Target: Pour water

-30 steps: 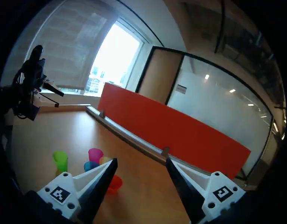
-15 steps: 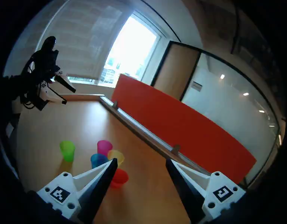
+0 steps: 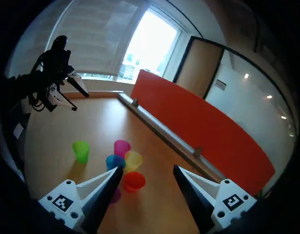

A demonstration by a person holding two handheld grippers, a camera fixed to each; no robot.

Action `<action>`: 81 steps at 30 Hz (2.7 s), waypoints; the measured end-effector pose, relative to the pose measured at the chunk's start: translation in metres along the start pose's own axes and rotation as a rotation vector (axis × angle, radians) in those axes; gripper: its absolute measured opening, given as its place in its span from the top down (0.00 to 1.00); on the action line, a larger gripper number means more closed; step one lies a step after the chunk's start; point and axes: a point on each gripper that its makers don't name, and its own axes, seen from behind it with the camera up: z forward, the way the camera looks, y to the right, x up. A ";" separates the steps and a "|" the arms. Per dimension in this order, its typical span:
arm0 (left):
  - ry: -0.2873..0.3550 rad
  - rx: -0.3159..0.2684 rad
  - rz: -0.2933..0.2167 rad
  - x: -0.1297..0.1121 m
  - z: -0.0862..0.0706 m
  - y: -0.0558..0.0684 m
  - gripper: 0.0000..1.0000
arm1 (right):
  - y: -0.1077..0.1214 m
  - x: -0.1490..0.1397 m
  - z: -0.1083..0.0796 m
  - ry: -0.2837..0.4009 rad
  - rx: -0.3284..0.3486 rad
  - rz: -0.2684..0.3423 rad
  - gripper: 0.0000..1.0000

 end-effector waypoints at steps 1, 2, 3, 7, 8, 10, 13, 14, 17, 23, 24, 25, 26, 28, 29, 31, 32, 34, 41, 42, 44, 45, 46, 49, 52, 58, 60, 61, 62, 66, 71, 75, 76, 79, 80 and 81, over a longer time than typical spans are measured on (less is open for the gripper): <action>-0.007 -0.007 0.002 -0.003 0.001 0.002 0.05 | -0.002 0.000 0.002 -0.005 0.012 0.008 0.00; -0.013 -0.014 0.004 -0.006 0.001 0.003 0.05 | -0.004 -0.001 0.003 -0.009 0.025 0.015 0.00; -0.019 -0.020 0.004 -0.008 0.002 0.005 0.05 | -0.005 -0.001 0.005 -0.011 0.033 0.020 0.00; -0.042 -0.045 0.003 -0.019 0.006 0.011 0.05 | -0.009 -0.001 0.010 -0.020 0.064 0.025 0.00; -0.047 -0.050 0.002 -0.022 0.007 0.013 0.05 | -0.010 -0.001 0.011 -0.022 0.070 0.023 0.00; -0.059 -0.056 0.001 -0.028 0.009 0.014 0.05 | -0.012 -0.003 0.013 -0.032 0.081 0.015 0.00; -0.075 -0.064 0.002 -0.034 0.011 0.015 0.05 | -0.015 -0.005 0.017 -0.045 0.099 0.007 0.00; -0.080 -0.067 0.002 -0.036 0.011 0.016 0.05 | -0.016 -0.006 0.018 -0.049 0.105 0.004 0.00; -0.088 -0.084 0.001 -0.040 0.013 0.020 0.05 | -0.020 -0.008 0.024 -0.058 0.125 0.005 0.00; -0.117 -0.123 0.002 -0.051 0.017 0.029 0.05 | -0.029 -0.010 0.031 -0.070 0.170 -0.006 0.00; -0.123 -0.132 0.002 -0.053 0.018 0.032 0.05 | -0.030 -0.011 0.033 -0.072 0.174 -0.010 0.00; -0.130 -0.143 0.003 -0.055 0.018 0.034 0.05 | -0.031 -0.011 0.034 -0.074 0.180 -0.015 0.00; -0.136 -0.152 0.003 -0.057 0.019 0.036 0.05 | -0.032 -0.011 0.036 -0.076 0.184 -0.019 0.00; -0.145 -0.174 -0.001 -0.060 0.020 0.041 0.05 | -0.034 -0.011 0.038 -0.079 0.195 -0.022 0.00; -0.149 -0.184 -0.003 -0.061 0.020 0.043 0.05 | -0.035 -0.011 0.040 -0.081 0.200 -0.023 0.00; -0.152 -0.200 -0.011 -0.061 0.021 0.046 0.05 | -0.036 -0.012 0.042 -0.084 0.209 -0.023 0.00; -0.154 -0.208 -0.014 -0.061 0.021 0.047 0.05 | -0.037 -0.012 0.044 -0.086 0.213 -0.023 0.00; -0.154 -0.218 -0.021 -0.061 0.022 0.048 0.05 | -0.039 -0.012 0.046 -0.090 0.219 -0.027 0.00; -0.169 -0.241 -0.025 -0.066 0.025 0.053 0.05 | -0.043 -0.014 0.057 -0.094 0.233 -0.039 0.00; -0.172 -0.244 -0.022 -0.068 0.026 0.054 0.05 | -0.044 -0.014 0.059 -0.095 0.237 -0.037 0.00; -0.180 -0.253 -0.016 -0.071 0.027 0.056 0.05 | -0.045 -0.015 0.062 -0.097 0.244 -0.034 0.00; -0.184 -0.257 -0.014 -0.073 0.027 0.058 0.05 | -0.046 -0.015 0.063 -0.098 0.247 -0.034 0.00; -0.190 -0.262 -0.011 -0.075 0.028 0.059 0.06 | -0.047 -0.016 0.065 -0.099 0.251 -0.034 0.00; -0.203 -0.270 -0.005 -0.080 0.030 0.061 0.05 | -0.050 -0.018 0.070 -0.104 0.261 -0.035 0.00; -0.212 -0.276 -0.004 -0.084 0.033 0.062 0.05 | -0.052 -0.020 0.075 -0.106 0.269 -0.037 0.00; -0.220 -0.292 -0.013 -0.091 0.039 0.067 0.05 | -0.058 -0.028 0.087 -0.112 0.285 -0.031 0.00; -0.224 -0.295 -0.013 -0.094 0.041 0.068 0.05 | -0.059 -0.030 0.091 -0.115 0.291 -0.027 0.00; -0.227 -0.297 -0.014 -0.096 0.042 0.069 0.05 | -0.060 -0.031 0.093 -0.116 0.294 -0.025 0.00; -0.230 -0.298 -0.014 -0.098 0.043 0.070 0.05 | -0.061 -0.033 0.094 -0.116 0.297 -0.023 0.00; -0.239 -0.309 -0.020 -0.105 0.048 0.073 0.05 | -0.062 -0.036 0.100 -0.120 0.303 -0.017 0.00; -0.241 -0.311 -0.021 -0.110 0.053 0.074 0.05 | -0.063 -0.040 0.106 -0.124 0.311 -0.011 0.00; -0.247 -0.320 -0.027 -0.114 0.056 0.076 0.05 | -0.066 -0.041 0.110 -0.124 0.319 -0.008 0.00; -0.248 -0.322 -0.028 -0.116 0.057 0.077 0.05 | -0.066 -0.042 0.112 -0.125 0.321 -0.007 0.00; -0.249 -0.321 -0.025 -0.119 0.060 0.077 0.05 | -0.068 -0.043 0.115 -0.125 0.327 -0.003 0.00; -0.248 -0.319 -0.024 -0.120 0.061 0.077 0.05 | -0.069 -0.044 0.116 -0.125 0.329 -0.002 0.00; -0.250 -0.319 -0.023 -0.122 0.062 0.077 0.05 | -0.069 -0.045 0.117 -0.126 0.331 -0.001 0.00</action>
